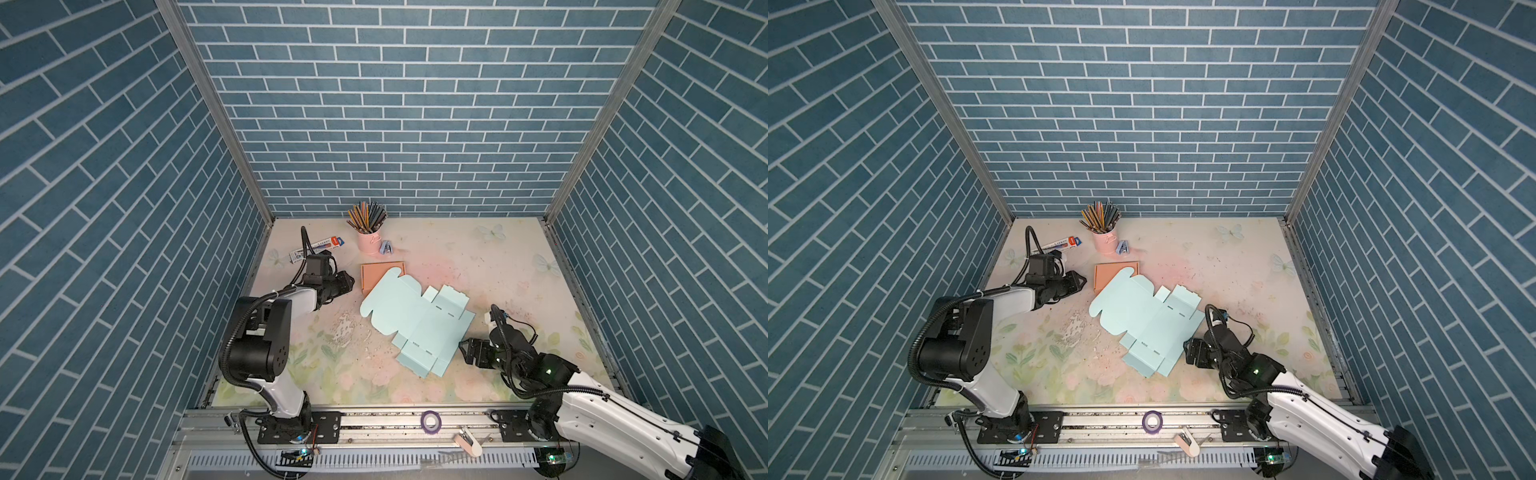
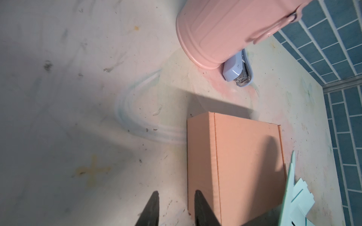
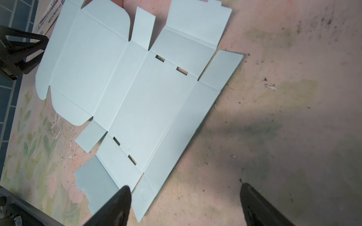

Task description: Fold the paper box

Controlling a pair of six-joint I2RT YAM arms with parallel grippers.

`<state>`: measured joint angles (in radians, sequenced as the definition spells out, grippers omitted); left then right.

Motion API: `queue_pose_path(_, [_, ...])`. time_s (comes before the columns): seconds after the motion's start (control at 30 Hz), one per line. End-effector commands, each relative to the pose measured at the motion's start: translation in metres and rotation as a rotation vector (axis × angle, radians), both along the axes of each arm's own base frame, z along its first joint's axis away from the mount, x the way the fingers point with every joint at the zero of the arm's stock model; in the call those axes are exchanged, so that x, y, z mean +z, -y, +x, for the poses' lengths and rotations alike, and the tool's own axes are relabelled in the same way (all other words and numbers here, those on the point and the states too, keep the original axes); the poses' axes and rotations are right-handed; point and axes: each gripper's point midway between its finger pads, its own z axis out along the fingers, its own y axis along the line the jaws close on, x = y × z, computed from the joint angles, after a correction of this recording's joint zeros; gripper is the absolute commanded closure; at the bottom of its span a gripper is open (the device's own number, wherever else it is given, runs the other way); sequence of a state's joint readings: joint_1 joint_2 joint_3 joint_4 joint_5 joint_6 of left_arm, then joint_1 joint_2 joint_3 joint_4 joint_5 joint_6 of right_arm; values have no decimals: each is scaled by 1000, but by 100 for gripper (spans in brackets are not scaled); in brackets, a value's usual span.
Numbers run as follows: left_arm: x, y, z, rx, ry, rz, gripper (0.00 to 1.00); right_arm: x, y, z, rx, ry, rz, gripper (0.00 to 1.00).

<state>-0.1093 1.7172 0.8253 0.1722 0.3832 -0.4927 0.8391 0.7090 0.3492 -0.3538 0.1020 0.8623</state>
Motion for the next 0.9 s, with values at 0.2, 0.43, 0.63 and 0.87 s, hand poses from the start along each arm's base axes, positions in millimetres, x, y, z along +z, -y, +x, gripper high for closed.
queue_pose_path(0.2, [-8,50,9,-47,17,-56,67,41,19,17,-13,105,-116,13])
queue_pose_path(0.43, [-7,93,18,-90,23,-77,67,46,36,19,-54,143,-144,14])
queue_pose_path(0.63, [-9,131,25,-140,25,-73,66,51,52,16,-83,172,-167,14])
queue_pose_path(0.87, [-6,162,32,-177,34,-81,65,49,61,13,-96,172,-192,14])
